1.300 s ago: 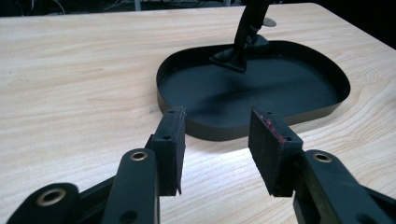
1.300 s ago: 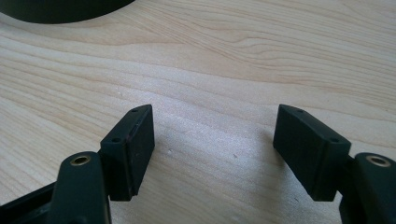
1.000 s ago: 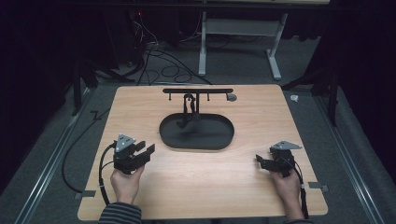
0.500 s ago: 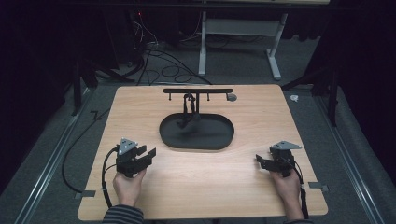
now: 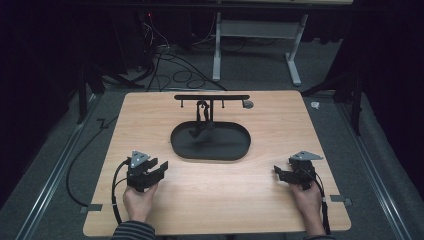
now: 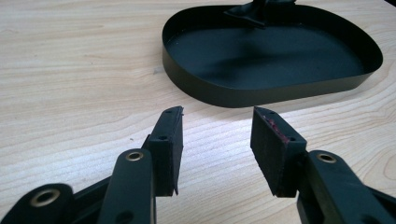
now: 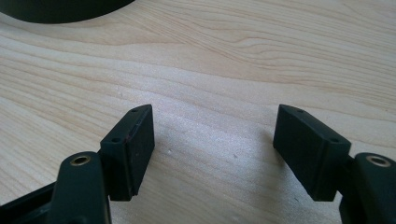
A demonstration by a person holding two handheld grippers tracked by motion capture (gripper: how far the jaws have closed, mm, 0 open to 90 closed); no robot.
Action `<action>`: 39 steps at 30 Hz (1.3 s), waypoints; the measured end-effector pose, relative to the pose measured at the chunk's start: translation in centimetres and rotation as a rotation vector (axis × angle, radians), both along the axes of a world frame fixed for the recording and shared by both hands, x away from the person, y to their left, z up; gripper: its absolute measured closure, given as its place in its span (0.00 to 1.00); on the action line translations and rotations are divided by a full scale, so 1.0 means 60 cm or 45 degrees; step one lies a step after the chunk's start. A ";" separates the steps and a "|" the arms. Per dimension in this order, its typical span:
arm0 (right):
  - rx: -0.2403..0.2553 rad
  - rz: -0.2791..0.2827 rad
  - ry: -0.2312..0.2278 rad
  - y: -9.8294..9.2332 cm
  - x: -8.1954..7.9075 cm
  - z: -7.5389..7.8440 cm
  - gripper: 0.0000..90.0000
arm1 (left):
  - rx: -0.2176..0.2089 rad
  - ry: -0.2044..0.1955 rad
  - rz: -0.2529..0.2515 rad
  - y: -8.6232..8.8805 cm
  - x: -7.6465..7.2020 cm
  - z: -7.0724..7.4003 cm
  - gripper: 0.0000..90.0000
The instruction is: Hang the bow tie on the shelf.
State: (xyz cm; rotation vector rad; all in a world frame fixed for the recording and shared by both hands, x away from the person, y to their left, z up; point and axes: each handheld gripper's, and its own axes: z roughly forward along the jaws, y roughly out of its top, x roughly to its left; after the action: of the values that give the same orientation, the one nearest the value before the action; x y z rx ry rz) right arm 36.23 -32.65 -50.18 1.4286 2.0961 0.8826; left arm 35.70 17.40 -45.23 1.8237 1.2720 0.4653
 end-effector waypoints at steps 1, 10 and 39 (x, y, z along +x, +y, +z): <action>0.001 -0.001 0.001 0.000 0.000 0.000 0.34 | -0.001 0.004 -0.002 0.000 0.001 -0.002 0.60; 0.000 -0.001 -0.002 0.000 0.000 0.000 0.34 | 0.007 0.034 0.001 -0.003 0.003 -0.021 0.60; 0.001 -0.003 -0.001 0.000 0.000 0.000 0.34 | 0.077 0.075 0.049 -0.001 0.020 -0.060 0.60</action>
State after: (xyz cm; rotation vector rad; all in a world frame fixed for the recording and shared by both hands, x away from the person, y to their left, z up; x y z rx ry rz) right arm 36.22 -32.63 -50.19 1.4308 2.0930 0.8826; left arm 36.89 17.31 -48.84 1.8782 1.3483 0.4791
